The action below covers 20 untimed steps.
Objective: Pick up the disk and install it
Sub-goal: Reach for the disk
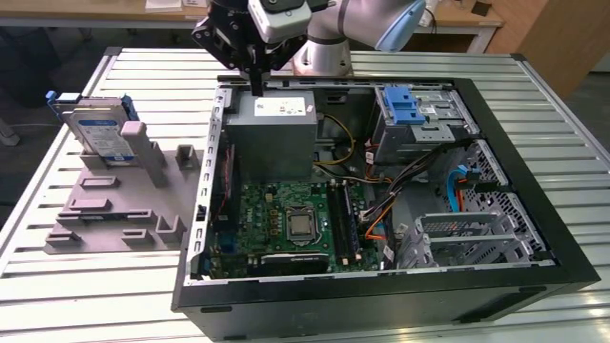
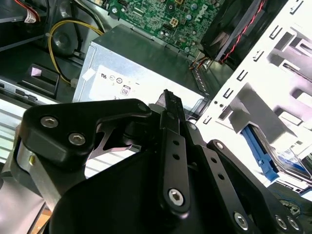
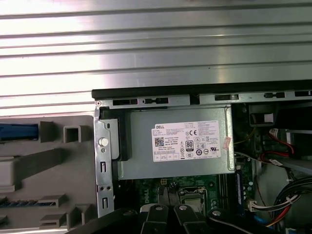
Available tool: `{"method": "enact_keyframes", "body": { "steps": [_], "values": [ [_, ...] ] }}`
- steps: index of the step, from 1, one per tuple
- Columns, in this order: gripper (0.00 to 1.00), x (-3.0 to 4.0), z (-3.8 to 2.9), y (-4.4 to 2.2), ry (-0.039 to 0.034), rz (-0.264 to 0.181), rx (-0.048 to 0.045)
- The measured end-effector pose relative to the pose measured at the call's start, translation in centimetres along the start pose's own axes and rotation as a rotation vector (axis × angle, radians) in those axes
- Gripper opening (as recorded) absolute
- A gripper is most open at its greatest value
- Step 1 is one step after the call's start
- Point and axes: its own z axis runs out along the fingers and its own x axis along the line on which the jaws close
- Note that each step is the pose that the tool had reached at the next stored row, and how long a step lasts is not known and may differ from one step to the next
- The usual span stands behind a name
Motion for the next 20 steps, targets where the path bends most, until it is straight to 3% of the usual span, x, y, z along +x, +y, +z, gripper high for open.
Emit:
{"method": "enact_keyframes", "body": {
  "steps": [20],
  "values": [
    [0.11,0.51,0.09,-0.04,-0.0001,0.0,-0.0001]
  ]
}}
